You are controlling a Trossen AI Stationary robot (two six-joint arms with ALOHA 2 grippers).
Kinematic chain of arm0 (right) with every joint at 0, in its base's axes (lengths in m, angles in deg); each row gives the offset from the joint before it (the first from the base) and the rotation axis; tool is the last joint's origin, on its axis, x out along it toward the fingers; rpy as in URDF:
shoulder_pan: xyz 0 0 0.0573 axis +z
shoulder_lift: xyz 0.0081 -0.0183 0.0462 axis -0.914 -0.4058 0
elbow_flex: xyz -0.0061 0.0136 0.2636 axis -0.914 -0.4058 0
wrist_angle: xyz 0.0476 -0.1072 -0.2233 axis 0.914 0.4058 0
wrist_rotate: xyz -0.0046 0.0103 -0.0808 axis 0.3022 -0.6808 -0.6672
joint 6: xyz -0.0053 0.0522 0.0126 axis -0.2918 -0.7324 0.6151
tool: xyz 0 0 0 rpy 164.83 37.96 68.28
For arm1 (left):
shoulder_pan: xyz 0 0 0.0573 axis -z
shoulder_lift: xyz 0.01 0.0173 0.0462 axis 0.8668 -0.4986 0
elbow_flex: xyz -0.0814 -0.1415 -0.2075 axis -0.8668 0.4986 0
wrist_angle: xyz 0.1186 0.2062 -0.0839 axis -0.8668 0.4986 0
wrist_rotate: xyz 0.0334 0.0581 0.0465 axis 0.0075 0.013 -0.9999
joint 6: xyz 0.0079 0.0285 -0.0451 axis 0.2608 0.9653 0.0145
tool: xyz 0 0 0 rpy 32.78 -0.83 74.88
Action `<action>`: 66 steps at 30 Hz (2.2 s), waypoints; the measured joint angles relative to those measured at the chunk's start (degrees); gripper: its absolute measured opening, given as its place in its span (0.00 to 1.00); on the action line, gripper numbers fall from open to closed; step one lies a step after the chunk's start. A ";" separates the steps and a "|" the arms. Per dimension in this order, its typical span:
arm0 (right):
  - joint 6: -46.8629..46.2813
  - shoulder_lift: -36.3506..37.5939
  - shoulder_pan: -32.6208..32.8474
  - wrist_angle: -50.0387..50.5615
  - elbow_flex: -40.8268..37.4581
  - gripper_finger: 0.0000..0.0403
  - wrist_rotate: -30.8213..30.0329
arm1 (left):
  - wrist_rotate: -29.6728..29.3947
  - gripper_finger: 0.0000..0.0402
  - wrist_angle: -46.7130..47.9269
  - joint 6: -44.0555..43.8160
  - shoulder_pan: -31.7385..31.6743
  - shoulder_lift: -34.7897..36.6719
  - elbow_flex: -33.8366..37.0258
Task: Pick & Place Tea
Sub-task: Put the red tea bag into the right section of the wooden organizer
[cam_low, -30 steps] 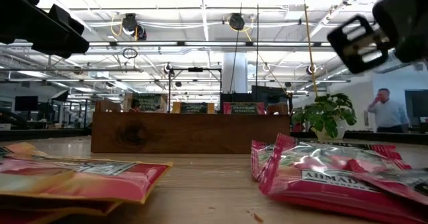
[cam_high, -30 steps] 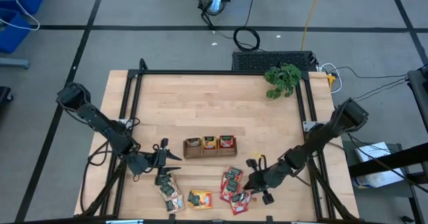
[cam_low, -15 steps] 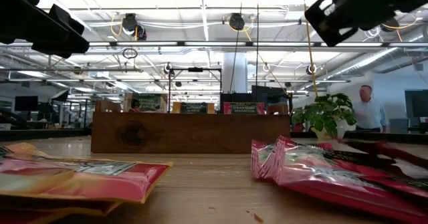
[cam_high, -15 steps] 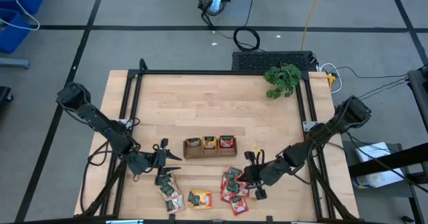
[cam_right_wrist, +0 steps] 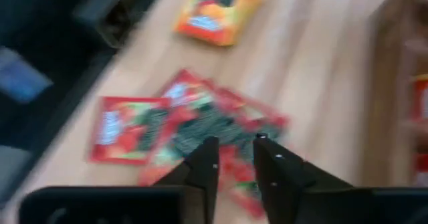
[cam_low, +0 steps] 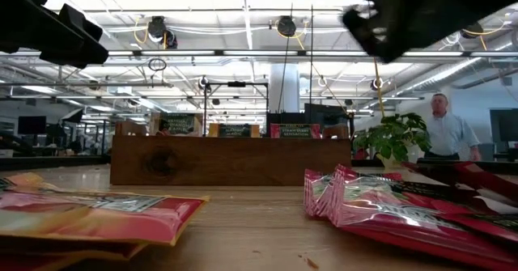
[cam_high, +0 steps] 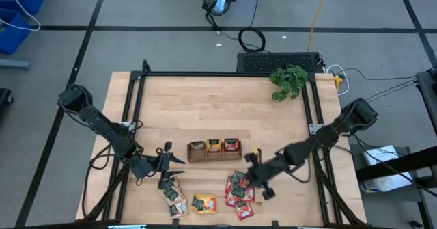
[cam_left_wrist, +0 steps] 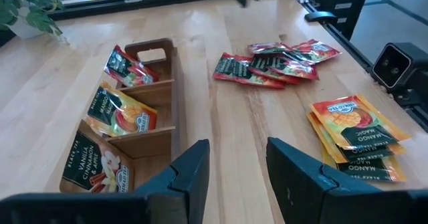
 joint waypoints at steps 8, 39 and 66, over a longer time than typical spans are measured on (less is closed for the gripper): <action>15.32 -15.35 -4.14 26.94 23.71 0.35 9.29 | 0.00 0.38 0.38 1.09 -0.36 0.00 0.00; 41.22 -32.07 -1.18 41.69 42.23 0.32 13.55 | 4.50 0.38 3.08 1.42 -0.39 0.00 0.00; 42.13 -34.90 -1.92 44.73 42.55 0.29 15.00 | 4.50 0.38 3.16 1.40 -0.39 0.00 0.00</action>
